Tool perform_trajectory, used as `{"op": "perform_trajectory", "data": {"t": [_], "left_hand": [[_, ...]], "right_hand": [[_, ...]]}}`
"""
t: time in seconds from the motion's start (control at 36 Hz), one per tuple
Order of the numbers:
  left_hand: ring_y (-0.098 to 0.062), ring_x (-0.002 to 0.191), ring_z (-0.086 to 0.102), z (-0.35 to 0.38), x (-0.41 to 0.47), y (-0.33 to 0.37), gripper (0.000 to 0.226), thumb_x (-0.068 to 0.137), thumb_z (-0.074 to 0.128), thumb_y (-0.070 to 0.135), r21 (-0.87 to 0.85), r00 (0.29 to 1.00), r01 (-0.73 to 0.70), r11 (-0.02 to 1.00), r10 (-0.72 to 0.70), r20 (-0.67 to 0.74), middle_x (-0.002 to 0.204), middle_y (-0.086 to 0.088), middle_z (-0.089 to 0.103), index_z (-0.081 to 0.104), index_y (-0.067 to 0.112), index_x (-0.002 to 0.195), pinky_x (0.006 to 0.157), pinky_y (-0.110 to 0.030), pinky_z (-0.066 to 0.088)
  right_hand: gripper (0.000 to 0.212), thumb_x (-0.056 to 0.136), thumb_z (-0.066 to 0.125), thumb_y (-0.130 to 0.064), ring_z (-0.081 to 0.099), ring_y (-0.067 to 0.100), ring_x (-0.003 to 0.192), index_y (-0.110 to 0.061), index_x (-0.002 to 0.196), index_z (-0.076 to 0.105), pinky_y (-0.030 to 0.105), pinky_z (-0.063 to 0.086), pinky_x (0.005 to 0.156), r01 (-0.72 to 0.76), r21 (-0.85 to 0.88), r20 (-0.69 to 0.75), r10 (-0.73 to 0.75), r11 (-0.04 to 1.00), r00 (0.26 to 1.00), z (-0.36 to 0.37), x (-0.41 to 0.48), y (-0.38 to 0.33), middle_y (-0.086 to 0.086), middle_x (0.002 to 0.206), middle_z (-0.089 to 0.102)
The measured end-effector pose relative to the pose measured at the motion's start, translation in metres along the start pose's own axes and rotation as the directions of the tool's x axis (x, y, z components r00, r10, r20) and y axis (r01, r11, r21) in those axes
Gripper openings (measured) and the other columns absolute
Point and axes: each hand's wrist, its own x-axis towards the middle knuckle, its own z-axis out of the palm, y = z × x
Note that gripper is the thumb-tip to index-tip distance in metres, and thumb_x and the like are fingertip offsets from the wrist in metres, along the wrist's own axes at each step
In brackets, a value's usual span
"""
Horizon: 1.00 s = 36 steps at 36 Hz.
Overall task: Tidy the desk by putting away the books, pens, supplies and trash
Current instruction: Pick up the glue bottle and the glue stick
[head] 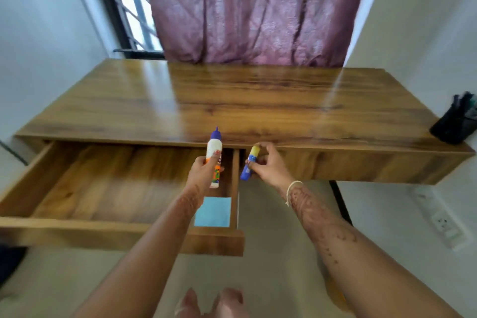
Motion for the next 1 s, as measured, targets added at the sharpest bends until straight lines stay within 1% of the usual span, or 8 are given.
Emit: {"op": "perform_trajectory", "data": {"t": [0.11, 0.19, 0.31, 0.39, 0.61, 0.75, 0.92, 1.0], "left_hand": [[-0.013, 0.072, 0.06, -0.064, 0.005, -0.026, 0.042, 0.092, 0.061, 0.044, 0.035, 0.988, 0.118, 0.992, -0.114, -0.101, 0.096, -0.007, 0.066, 0.054, 0.009, 0.113, 0.055, -0.026, 0.044], [-0.019, 0.083, 0.061, -0.096, 0.013, -0.043, 0.049, 0.091, 0.062, 0.043, 0.069, 0.971, 0.226, 0.972, -0.22, -0.093, 0.107, -0.011, 0.065, 0.05, 0.007, 0.122, 0.068, -0.034, 0.052], [-0.022, 0.09, 0.06, -0.119, 0.028, -0.063, 0.045, 0.09, 0.064, 0.042, 0.179, 0.948, 0.316, 0.932, -0.318, -0.014, 0.099, -0.008, 0.061, 0.051, 0.009, 0.118, 0.085, -0.04, 0.052], [-0.024, 0.098, 0.063, -0.126, 0.042, -0.073, 0.053, 0.087, 0.065, 0.048, 0.287, 0.928, 0.337, 0.897, -0.368, 0.061, 0.11, -0.009, 0.065, 0.053, 0.01, 0.121, 0.089, -0.041, 0.053], [-0.026, 0.093, 0.066, -0.13, 0.067, -0.091, 0.047, 0.083, 0.068, 0.051, 0.529, 0.918, 0.221, 0.819, -0.357, 0.171, 0.102, -0.009, 0.066, 0.053, 0.015, 0.108, 0.086, -0.042, 0.056], [-0.025, 0.081, 0.07, -0.128, 0.075, -0.095, 0.047, 0.079, 0.069, 0.056, 0.599, 0.899, 0.184, 0.78, -0.38, 0.218, 0.09, -0.008, 0.067, 0.049, 0.017, 0.095, 0.075, -0.043, 0.06], [-0.021, 0.066, 0.072, -0.127, 0.083, -0.101, 0.055, 0.074, 0.056, 0.074, 0.789, 0.919, -0.027, 0.614, -0.295, 0.261, 0.082, -0.004, 0.072, 0.054, 0.021, 0.09, 0.078, -0.04, 0.06], [-0.015, 0.057, 0.071, -0.127, 0.082, -0.099, 0.058, 0.077, 0.053, 0.075, 0.818, 0.906, -0.065, 0.572, -0.31, 0.289, 0.079, -0.002, 0.073, 0.056, 0.02, 0.096, 0.078, -0.038, 0.06]], "right_hand": [[0.04, 0.084, 0.07, -0.009, 0.067, 0.027, 0.083, -0.032, 0.11, 0.049, 0.049, 0.058, 0.077, 0.034, -0.097, 0.168, -0.018, 0.995, 0.986, 0.058, -0.013, -0.005, 0.016, 0.094, 0.063], [0.038, 0.086, 0.068, -0.012, 0.067, 0.029, 0.088, -0.03, 0.112, 0.046, 0.048, 0.059, 0.076, 0.06, -0.183, 0.256, -0.011, 0.981, 0.967, 0.098, -0.017, -0.003, 0.014, 0.097, 0.061], [0.032, 0.09, 0.064, -0.023, 0.063, 0.018, 0.093, -0.031, 0.115, 0.045, 0.035, 0.055, 0.081, 0.097, -0.354, 0.303, 0.016, 0.93, 0.953, 0.134, -0.019, 0.003, -0.002, 0.106, 0.062], [0.032, 0.091, 0.063, -0.027, 0.061, 0.015, 0.089, -0.029, 0.118, 0.046, 0.027, 0.048, 0.07, 0.106, -0.459, 0.3, 0.042, 0.882, 0.953, 0.154, -0.02, 0.007, -0.003, 0.105, 0.062], [0.025, 0.09, 0.064, -0.023, 0.061, 0.025, 0.101, -0.02, 0.113, 0.057, 0.035, 0.05, 0.081, 0.031, -0.666, 0.19, 0.13, 0.745, 0.973, 0.178, -0.023, 0.02, 0.006, 0.11, 0.066], [0.031, 0.091, 0.063, -0.028, 0.055, 0.026, 0.108, -0.023, 0.121, 0.059, 0.039, 0.05, 0.089, 0.02, -0.751, 0.117, 0.103, 0.66, 0.988, 0.185, -0.027, 0.022, 0.005, 0.122, 0.051], [0.041, 0.093, 0.061, -0.027, 0.057, 0.029, 0.108, -0.022, 0.132, 0.053, 0.039, 0.05, 0.088, -0.018, -0.812, 0.12, 0.196, 0.584, 0.973, 0.186, -0.029, 0.023, 0.008, 0.128, 0.045], [0.043, 0.093, 0.06, -0.022, 0.058, 0.029, 0.107, -0.024, 0.134, 0.05, 0.04, 0.052, 0.087, -0.042, -0.795, 0.075, 0.167, 0.605, 0.983, 0.185, -0.031, 0.025, 0.007, 0.13, 0.044]]}}
